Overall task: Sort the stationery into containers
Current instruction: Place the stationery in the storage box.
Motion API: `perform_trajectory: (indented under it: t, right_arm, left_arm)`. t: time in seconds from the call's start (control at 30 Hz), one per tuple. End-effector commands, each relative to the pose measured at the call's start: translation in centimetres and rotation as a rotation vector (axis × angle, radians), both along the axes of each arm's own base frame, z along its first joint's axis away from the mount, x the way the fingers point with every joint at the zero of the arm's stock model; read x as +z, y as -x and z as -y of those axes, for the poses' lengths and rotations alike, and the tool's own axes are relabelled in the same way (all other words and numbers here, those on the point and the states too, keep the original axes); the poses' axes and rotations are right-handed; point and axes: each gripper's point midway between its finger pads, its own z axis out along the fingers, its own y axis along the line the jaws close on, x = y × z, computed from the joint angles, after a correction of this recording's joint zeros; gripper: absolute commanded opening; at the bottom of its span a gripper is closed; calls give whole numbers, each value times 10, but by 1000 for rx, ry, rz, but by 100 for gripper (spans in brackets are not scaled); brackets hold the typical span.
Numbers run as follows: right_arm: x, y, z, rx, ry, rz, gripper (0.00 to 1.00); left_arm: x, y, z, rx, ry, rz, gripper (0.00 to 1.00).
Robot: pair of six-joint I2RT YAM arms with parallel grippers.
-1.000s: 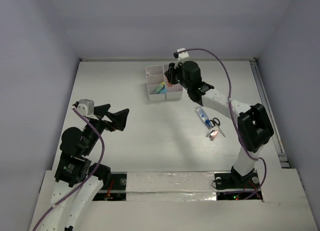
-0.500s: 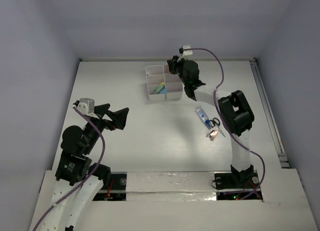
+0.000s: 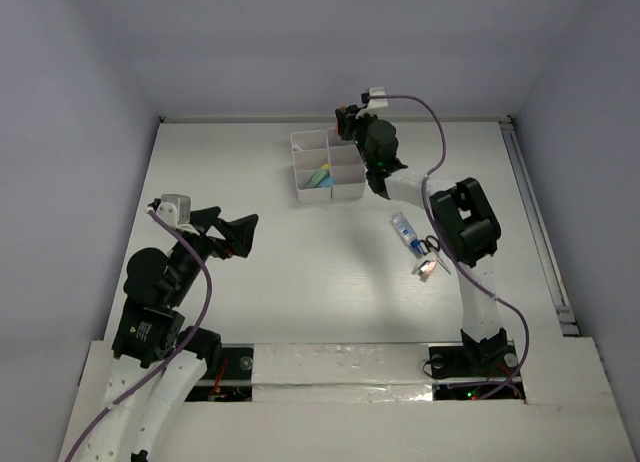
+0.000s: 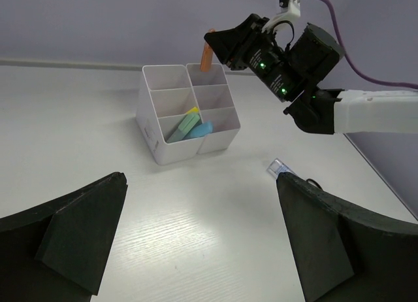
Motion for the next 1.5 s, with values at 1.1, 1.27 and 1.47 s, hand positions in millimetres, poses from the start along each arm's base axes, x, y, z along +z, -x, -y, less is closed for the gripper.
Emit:
perform_trajectory:
  t: [1.1, 1.27, 1.47]
  right_arm:
    - [-37, 128, 83, -113, 124, -456, 49]
    - [-88, 186, 120, -148, 221, -695, 60]
    - [-127, 219, 142, -147, 355, -924, 75]
  left_arm:
    - [25, 11, 2, -31, 25, 113, 99]
    - [27, 17, 6, -60, 29, 120, 99]
    - [32, 24, 3, -55, 35, 144, 99]
